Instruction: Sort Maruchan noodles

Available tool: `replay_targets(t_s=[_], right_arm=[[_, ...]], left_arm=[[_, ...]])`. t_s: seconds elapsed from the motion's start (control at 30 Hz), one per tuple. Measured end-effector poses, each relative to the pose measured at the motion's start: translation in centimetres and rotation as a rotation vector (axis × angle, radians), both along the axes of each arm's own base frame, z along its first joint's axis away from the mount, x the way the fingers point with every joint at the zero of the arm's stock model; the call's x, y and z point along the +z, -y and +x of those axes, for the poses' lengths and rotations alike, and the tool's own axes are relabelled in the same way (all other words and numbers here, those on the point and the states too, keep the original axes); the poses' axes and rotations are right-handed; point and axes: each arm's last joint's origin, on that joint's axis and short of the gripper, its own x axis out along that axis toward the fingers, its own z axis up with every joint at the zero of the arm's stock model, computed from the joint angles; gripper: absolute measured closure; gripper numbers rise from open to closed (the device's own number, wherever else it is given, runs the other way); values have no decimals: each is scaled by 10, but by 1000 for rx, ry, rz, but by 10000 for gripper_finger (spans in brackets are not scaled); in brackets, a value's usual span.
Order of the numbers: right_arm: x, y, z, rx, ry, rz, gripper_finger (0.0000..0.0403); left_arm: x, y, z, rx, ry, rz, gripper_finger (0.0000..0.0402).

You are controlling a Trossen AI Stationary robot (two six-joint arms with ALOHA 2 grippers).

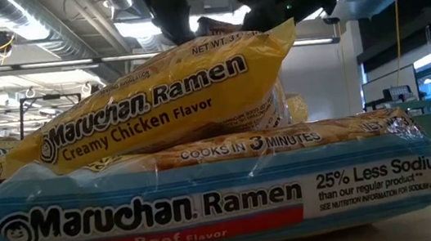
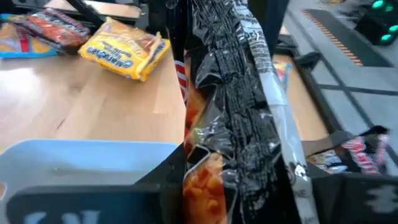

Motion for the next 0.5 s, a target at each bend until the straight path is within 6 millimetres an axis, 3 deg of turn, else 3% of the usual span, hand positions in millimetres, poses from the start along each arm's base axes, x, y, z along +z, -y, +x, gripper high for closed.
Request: replay_targets(t_s=[0.27, 0.4, 0.5], right_arm=[[21, -2, -33, -54, -13, 0, 292], [10, 1, -56, -58, 48, 15, 300], [-2, 4, -69, -10, 205, 47, 298]], left_arm=[[19, 7, -33, 20, -35, -30, 229], [22, 11, -44, -30, 71, -45, 230], [15, 13, -46, -83, 175, -19, 230]])
